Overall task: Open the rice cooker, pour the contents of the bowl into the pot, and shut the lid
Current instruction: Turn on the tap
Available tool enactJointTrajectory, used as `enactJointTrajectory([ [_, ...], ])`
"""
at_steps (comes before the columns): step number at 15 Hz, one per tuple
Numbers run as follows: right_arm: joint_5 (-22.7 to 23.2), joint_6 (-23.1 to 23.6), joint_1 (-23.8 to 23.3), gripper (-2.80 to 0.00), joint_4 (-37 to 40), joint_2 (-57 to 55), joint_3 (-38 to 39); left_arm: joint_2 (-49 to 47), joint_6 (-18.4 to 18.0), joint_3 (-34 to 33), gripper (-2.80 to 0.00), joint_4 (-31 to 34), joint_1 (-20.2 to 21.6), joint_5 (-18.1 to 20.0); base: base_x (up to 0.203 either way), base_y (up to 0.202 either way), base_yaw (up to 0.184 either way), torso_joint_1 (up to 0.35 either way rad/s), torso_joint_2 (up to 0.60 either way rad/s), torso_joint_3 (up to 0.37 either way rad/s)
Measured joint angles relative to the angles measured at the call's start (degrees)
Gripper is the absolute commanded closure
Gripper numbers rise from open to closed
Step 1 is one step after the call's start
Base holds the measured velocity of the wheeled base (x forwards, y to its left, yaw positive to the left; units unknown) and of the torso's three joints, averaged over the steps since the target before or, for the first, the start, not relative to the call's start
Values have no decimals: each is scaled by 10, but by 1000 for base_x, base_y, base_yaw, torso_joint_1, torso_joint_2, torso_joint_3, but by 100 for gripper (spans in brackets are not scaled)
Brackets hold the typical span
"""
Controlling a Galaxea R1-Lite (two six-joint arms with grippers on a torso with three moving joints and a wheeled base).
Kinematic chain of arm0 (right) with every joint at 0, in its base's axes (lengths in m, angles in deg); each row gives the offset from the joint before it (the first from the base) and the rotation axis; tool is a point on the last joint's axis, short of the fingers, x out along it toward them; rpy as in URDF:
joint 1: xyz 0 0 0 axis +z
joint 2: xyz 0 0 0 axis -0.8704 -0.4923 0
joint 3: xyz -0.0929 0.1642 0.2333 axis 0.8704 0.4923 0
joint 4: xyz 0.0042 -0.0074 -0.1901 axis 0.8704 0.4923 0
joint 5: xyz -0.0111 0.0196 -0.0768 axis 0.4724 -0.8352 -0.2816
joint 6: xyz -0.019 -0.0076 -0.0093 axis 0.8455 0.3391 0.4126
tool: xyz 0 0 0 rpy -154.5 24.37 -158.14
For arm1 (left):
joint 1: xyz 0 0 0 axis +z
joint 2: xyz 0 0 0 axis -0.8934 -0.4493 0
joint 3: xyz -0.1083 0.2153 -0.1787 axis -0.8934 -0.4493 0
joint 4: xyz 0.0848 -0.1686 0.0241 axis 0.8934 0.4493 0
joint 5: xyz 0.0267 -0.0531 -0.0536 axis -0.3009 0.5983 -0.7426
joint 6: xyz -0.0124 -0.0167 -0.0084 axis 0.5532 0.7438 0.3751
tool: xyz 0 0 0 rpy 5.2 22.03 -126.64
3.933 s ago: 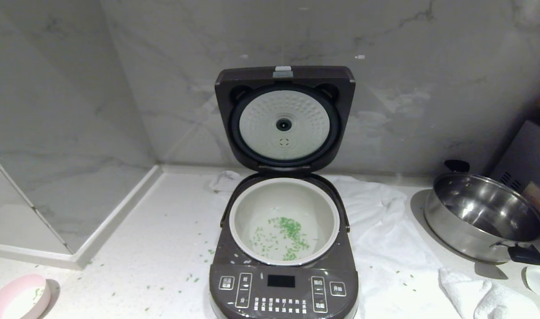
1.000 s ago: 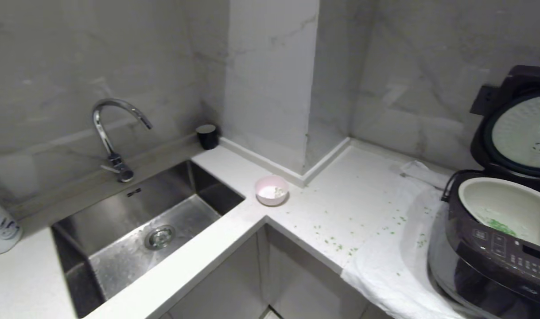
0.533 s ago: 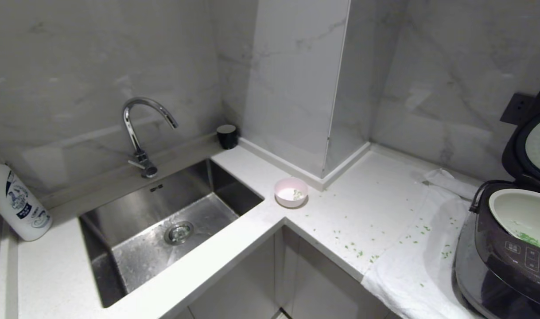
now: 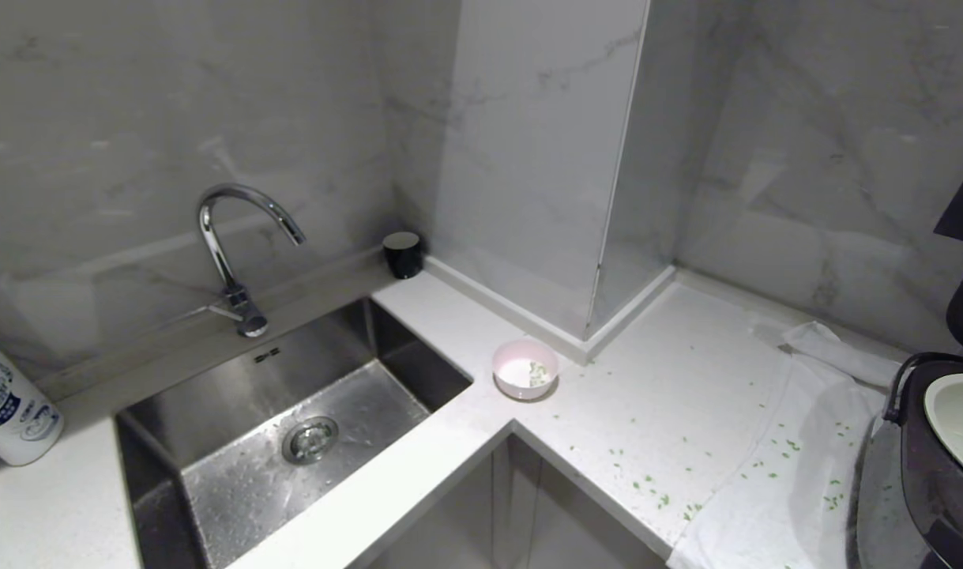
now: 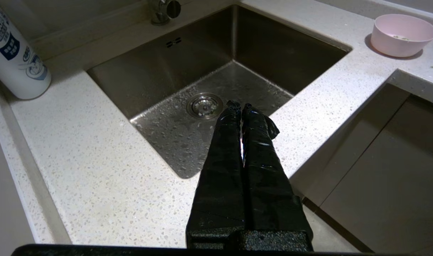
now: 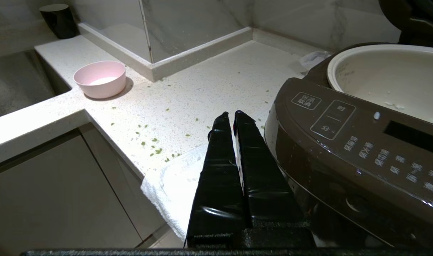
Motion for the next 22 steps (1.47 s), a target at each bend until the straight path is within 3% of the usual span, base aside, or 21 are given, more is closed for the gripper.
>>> enactJointTrajectory([
  [5,0,-1,0,0,0,0,0,-4,-3,13,0,4,2,-28,0,0,0,0,0,0],
  [8,0,-1,0,0,0,0,0,-74,19,80,0,-16,4,-30,0,0,0,0,0,0],
  [13,0,-1,0,0,0,0,0,-335,43,193,0,-149,4,-30,0,0,0,0,0,0],
  [17,0,-1,0,0,0,0,0,-571,98,303,0,-218,2,-36,0,0,0,0,0,0],
  [19,0,-1,0,0,0,0,0,-689,141,356,0,-229,-3,-60,0,0,0,0,0,0],
  [22,0,-1,0,0,0,0,0,-854,205,434,0,-237,-17,-138,0,0,0,0,0,0],
])
